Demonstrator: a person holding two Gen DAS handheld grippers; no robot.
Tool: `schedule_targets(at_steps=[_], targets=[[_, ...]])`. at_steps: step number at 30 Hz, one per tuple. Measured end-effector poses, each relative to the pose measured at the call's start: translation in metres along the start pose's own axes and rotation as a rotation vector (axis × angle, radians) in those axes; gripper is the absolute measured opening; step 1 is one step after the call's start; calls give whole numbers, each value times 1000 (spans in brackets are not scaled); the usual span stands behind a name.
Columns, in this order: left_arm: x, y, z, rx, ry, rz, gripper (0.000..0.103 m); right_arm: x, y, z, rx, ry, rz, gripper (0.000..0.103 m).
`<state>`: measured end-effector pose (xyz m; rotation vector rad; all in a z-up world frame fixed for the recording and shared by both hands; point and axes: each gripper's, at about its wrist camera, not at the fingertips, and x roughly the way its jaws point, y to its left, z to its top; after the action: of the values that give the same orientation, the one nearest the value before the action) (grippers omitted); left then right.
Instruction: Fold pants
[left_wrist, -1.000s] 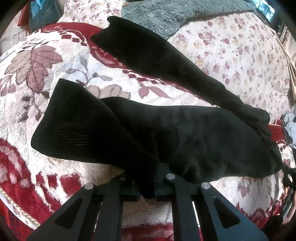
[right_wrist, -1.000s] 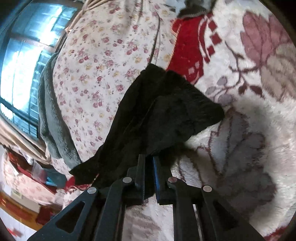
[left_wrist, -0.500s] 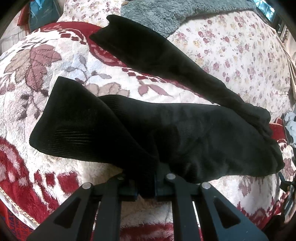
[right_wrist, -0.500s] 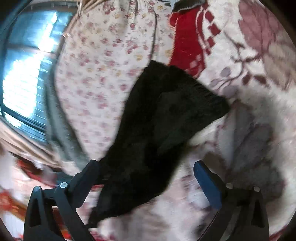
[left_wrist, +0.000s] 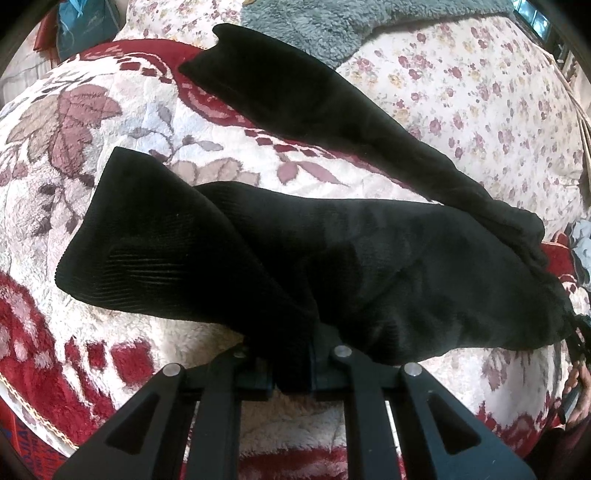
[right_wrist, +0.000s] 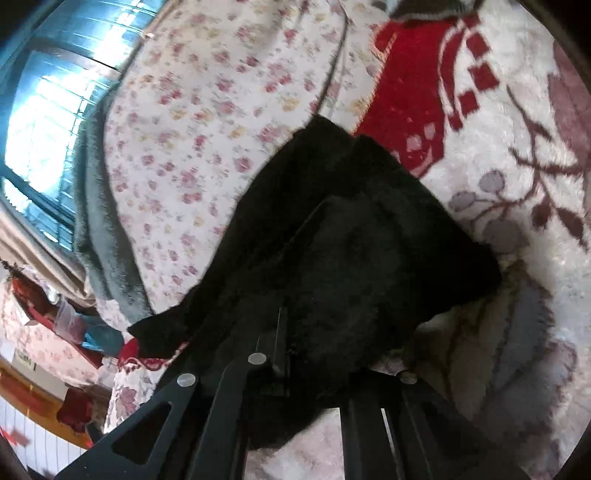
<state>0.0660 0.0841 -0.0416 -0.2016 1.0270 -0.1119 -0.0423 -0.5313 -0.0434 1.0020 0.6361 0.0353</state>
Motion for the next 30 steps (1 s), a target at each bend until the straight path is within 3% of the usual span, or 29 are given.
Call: schedule_targets(at_steps=[9,20,24,26,28,30], targets=[[-12,5,-2,-10,-1,-32,11,-42,18,-9,0,-52,82,5],[-36,19,3,-14,17,-85,11,-79,15,-20,-2,-56,62,5],[-44,19,-1,16,22,-59,11,-87,13,-22,-24,-37,17,5],[-34,21,-7,31,87,-5,19,-78,5,-25,-9,52,-68,7],[-26,28,-16,31,134,80,35,-73,-1,-28,10,103,-131,10],[-35,37,-20,-2,118,72,36,-76,2,-30,11,139,-199,14]])
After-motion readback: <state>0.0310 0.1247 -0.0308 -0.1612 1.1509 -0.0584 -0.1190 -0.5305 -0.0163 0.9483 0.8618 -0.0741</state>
